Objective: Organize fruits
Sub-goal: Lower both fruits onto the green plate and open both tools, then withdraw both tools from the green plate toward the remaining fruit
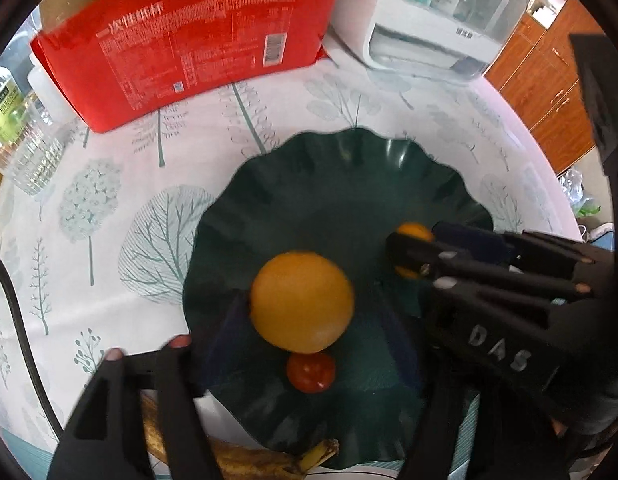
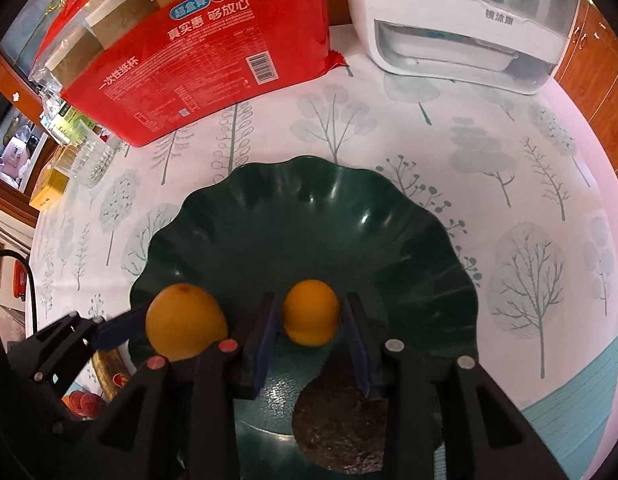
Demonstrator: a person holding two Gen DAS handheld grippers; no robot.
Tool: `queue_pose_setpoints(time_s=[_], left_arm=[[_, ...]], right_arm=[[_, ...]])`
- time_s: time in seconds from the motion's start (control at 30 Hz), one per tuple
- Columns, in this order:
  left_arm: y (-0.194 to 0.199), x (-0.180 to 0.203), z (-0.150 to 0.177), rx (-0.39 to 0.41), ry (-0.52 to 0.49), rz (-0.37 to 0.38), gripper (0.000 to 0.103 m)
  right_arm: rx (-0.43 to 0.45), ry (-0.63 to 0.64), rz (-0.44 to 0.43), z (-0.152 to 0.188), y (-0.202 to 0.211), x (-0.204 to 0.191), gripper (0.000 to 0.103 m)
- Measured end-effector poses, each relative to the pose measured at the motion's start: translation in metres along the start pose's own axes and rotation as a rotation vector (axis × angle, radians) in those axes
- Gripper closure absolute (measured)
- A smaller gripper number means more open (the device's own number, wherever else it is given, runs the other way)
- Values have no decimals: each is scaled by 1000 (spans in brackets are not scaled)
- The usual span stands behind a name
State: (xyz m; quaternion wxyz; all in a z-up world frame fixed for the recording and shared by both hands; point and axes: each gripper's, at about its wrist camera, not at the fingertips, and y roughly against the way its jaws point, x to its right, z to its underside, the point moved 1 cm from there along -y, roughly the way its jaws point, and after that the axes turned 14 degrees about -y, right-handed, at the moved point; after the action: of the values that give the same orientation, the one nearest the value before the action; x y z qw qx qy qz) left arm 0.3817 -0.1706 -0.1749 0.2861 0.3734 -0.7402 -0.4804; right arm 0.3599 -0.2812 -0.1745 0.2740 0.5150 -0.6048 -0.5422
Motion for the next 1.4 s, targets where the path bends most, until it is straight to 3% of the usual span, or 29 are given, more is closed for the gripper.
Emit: queue_pose_setpoints(time_s=[0.07,0.23,0.7,1.4], left_arm=[[6,1,0,16,-8,-19,22],[20,3,2,31,-19,-44,20],[58,3,25,45,-19,-100,14],[143,16,61,148,76,-153,13]], right_arm=[[4,-2,-5,1,3,-1,54],[26,11,-14,4,12,-6,47],[57,42,-33,23,39,-17,47],[225,124,-40,68,134,-24,47]])
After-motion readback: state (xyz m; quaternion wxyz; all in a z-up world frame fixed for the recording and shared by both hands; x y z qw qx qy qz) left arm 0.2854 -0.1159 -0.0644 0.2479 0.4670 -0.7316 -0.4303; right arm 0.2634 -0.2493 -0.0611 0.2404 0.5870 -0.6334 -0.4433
